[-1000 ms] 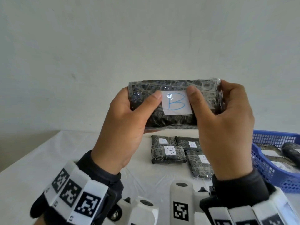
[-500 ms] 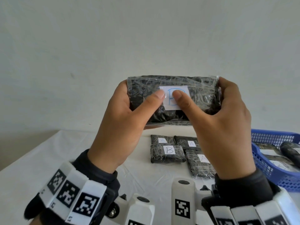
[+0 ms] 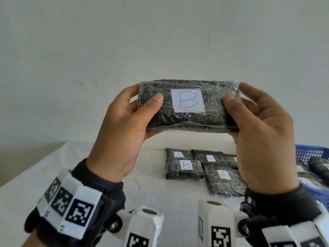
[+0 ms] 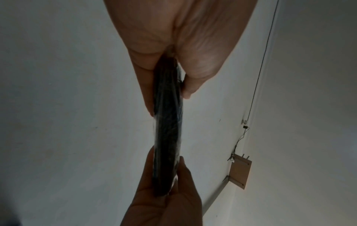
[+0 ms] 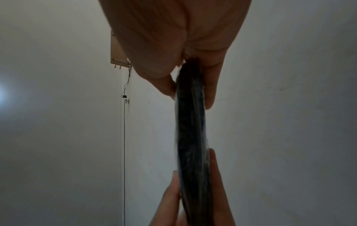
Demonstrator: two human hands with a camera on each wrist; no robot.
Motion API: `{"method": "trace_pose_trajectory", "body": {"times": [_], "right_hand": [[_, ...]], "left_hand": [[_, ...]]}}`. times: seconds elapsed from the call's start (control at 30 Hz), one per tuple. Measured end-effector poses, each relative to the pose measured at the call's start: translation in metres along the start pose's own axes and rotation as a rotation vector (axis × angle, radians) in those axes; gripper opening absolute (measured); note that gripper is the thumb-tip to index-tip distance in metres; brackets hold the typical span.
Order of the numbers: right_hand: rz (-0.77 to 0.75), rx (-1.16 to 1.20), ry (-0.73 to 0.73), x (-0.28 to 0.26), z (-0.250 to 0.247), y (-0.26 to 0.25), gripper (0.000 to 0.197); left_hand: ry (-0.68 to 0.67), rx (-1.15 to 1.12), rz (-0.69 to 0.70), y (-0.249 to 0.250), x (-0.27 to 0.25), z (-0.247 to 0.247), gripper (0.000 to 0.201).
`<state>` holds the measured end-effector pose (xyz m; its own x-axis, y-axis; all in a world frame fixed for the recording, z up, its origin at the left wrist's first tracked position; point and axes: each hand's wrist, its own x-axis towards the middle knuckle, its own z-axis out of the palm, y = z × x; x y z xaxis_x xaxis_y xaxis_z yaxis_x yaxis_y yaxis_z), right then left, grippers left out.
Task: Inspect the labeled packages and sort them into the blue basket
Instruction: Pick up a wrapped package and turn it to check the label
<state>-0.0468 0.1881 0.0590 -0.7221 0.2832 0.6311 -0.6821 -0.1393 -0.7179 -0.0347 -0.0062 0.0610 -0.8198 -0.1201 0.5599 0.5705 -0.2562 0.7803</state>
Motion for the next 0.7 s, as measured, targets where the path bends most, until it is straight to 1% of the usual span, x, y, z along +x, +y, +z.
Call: {"method": "trace_pose_trajectory", "body": {"times": [0.07,0.2,0.27,0.3,0.37,0.4,0.47,0.53,0.63,0.7], "right_hand": [[0.0,-0.03,0.001,-0.001,0.002,0.003,0.05],[-0.009,-0.128,-0.028,-0.001,0.003,0.005,0.06],[-0.038,-0.171,-0.046,-0.002,0.001,0.005,0.06],[-0.061,-0.225,-0.059,-0.002,0.001,0.005,0.059],[-0.1,-0.373,-0.073,-0.002,0.002,0.005,0.061],[-0.109,-0.438,-0.076,-0.002,0.003,0.005,0.064],[-0.109,-0.557,-0.091,-0.005,0.006,0.004,0.077],[-0.092,-0.623,-0.108,-0.006,0.008,0.003,0.088],[-0.116,-0.657,-0.095,-0.008,0.009,0.001,0.086],[-0.109,-0.654,-0.101,-0.01,0.01,-0.002,0.091]], "left_hand": [[-0.001,0.005,0.01,-0.002,0.0,0.003,0.026],[-0.013,-0.007,0.007,-0.005,0.0,0.004,0.028],[-0.016,-0.001,0.008,-0.006,-0.001,0.006,0.027],[-0.023,0.013,0.011,-0.005,-0.002,0.007,0.028],[-0.042,0.064,0.019,-0.006,-0.003,0.008,0.037],[-0.044,0.08,0.022,-0.008,-0.004,0.009,0.04],[-0.04,0.098,0.03,-0.01,-0.005,0.009,0.038],[-0.046,0.104,0.035,-0.012,-0.006,0.01,0.036],[-0.063,0.109,0.036,-0.012,-0.007,0.011,0.039],[-0.064,0.11,0.056,-0.01,-0.007,0.011,0.039]]}}
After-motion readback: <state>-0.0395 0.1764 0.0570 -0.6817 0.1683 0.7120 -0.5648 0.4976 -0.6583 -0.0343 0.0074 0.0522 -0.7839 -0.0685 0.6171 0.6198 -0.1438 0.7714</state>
